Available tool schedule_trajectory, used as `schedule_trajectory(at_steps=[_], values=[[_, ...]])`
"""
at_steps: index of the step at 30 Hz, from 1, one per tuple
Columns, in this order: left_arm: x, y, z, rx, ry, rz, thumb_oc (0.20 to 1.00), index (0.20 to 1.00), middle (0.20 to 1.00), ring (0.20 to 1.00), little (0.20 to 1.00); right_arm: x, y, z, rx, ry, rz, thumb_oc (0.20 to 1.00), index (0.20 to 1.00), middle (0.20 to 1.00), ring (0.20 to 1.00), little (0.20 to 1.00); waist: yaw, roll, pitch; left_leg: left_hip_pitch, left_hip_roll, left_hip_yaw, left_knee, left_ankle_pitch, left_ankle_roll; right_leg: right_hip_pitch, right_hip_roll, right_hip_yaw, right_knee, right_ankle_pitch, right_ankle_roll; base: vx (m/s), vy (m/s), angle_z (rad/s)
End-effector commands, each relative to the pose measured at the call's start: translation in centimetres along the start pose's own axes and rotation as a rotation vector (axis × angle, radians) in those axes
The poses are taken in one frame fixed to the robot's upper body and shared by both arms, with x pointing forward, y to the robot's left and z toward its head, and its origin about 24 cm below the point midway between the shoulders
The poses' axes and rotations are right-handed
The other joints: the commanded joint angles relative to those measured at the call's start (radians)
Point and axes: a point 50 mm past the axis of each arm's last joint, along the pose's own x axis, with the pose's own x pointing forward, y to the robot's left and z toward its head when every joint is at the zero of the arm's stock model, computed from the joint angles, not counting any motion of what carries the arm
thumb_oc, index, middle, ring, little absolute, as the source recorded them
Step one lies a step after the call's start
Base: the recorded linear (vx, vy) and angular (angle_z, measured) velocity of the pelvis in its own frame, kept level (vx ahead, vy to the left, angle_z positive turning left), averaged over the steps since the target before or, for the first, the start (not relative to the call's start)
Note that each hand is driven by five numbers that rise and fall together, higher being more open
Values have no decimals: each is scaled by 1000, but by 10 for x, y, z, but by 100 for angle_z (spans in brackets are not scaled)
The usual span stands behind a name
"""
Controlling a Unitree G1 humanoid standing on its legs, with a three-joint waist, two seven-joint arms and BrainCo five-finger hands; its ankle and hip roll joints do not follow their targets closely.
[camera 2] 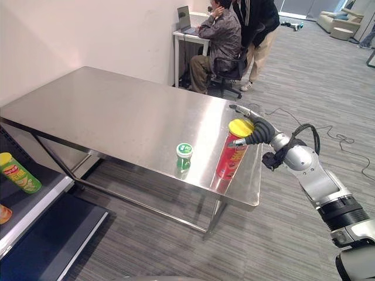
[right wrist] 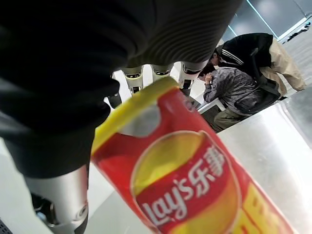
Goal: Put the goods on the table back onto the shelves and tidy them up.
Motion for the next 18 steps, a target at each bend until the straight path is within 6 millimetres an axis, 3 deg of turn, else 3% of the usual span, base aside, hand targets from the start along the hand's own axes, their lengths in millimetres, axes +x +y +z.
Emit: schedule_trajectory(at_steps=[1,9,18], values=[[3,-11,2,-45,9,-33,1000,1000,1000,1000,1000,-5,-4,-9,-41,48,-16,1000,1000,1000,1000,1000,29,-9,-48,-25,24,-30,6,-34,-18,34,-24,36,15,-71,38,0,0,0],[3,-12,2,-35,11,-33,1000,1000,1000,1000,1000,-5,13,-21,4,96,7,1000,1000,1000,1000,1000,30,-6,-44,-25,24,-32,6,-35,-17,34,-25,36,18,-72,36,0,0,0],[3,-11,2,-45,8,-19,1000,1000,1000,1000,1000,1,25,-19,61,70,13,1000,1000,1000,1000,1000,37,-5,-42,-26,23,-35,6,-34,-17,33,-26,36,16,-72,35,0,0,0]])
